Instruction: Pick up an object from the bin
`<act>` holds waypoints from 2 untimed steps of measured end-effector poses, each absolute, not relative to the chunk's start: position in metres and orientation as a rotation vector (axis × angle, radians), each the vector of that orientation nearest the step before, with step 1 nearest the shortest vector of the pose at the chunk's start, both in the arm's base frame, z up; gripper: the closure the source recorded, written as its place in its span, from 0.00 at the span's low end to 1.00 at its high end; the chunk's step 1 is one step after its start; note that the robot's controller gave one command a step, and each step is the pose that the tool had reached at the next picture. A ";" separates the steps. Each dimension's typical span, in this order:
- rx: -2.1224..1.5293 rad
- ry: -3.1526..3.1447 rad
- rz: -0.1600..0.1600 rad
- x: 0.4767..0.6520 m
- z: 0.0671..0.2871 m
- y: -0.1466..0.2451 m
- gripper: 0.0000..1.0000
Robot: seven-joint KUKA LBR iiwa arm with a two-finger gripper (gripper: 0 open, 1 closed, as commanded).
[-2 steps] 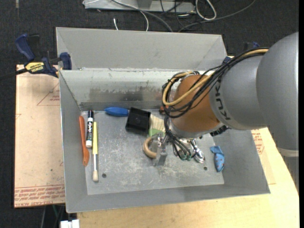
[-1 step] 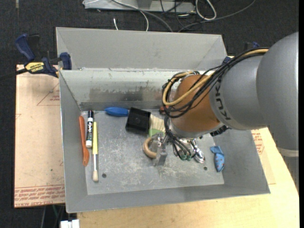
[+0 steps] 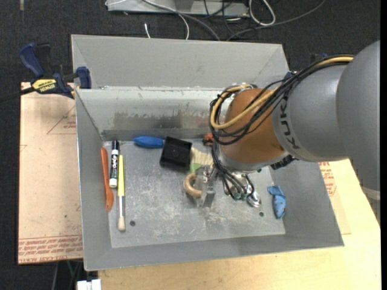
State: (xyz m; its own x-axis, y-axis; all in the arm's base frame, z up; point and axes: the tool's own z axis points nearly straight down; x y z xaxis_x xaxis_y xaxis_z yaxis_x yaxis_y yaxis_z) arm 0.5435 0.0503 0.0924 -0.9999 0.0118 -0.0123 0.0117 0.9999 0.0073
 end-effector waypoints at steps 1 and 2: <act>0.020 3.125 0.013 0.545 0.106 0.050 1.00; 0.021 3.128 0.013 0.544 0.127 0.051 1.00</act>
Offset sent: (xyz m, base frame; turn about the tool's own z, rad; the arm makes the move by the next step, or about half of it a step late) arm 0.0011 0.0001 0.0496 0.0007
